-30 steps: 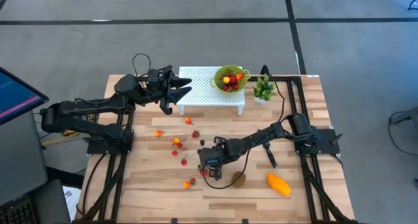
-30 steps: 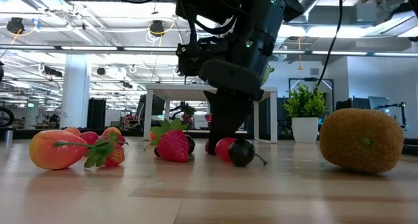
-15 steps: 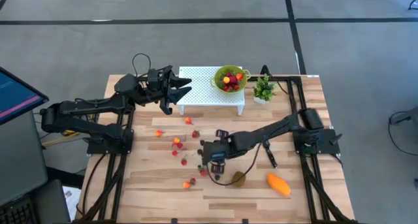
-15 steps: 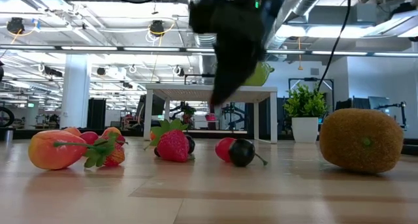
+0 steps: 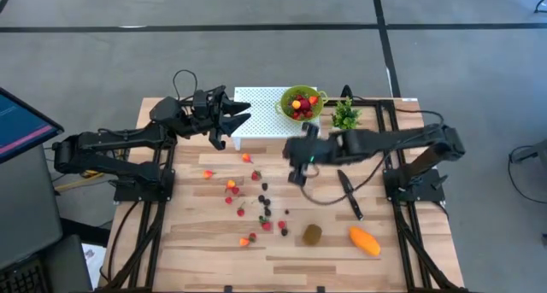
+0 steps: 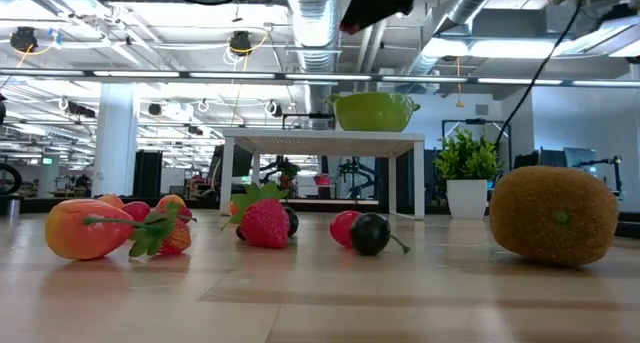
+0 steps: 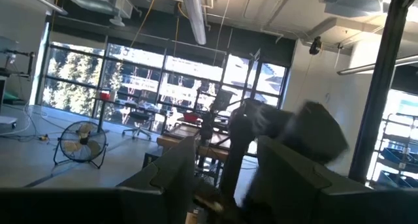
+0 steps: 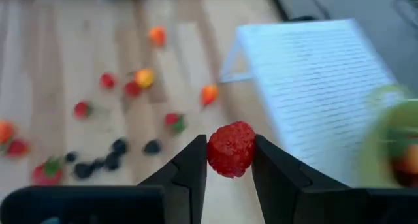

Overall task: Pick & Place Fruit
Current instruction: Put the red raspberry into the green strainer bowl

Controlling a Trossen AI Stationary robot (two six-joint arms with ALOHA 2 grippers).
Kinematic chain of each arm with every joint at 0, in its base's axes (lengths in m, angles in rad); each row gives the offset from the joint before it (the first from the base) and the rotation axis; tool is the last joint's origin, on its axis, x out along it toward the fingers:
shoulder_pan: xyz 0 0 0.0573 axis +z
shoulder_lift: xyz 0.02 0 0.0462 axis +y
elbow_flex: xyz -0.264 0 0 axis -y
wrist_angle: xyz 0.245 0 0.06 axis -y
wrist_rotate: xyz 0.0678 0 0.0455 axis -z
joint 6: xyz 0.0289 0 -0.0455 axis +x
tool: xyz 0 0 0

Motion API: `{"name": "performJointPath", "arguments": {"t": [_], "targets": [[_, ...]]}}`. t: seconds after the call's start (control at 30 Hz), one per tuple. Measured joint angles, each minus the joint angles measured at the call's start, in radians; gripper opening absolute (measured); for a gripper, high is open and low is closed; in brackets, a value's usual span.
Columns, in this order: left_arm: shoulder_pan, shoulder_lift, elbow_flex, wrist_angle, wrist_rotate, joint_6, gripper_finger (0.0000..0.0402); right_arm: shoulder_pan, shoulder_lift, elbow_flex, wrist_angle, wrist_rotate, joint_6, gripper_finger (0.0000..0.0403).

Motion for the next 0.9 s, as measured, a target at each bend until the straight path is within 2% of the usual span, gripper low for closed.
{"name": "performJointPath", "arguments": {"t": [0.2,0.47,0.67,0.83,0.9], "targets": [[0.0,0.0,0.0,0.0,0.0,0.0,0.0159,-0.14,-0.071,0.0,-0.025,-0.004,-0.056,0.0098],[0.0,0.0,0.0,0.0,0.0,0.0,0.0159,-0.318,-0.047,0.0,-0.106,-0.063,-0.107,0.0098],[0.0,0.0,0.0,0.0,0.0,0.0,0.0159,-0.423,-0.043,0.0,-0.152,-0.065,-0.125,0.0098],[0.0,0.0,0.0,0.0,0.0,0.0,0.0159,-0.489,-0.042,0.0,-0.158,-0.17,-0.117,0.0098],[0.0,0.0,0.0,0.0,0.0,0.0,0.0159,-0.504,-0.041,0.0,-0.169,-0.175,-0.117,0.0098]]}}
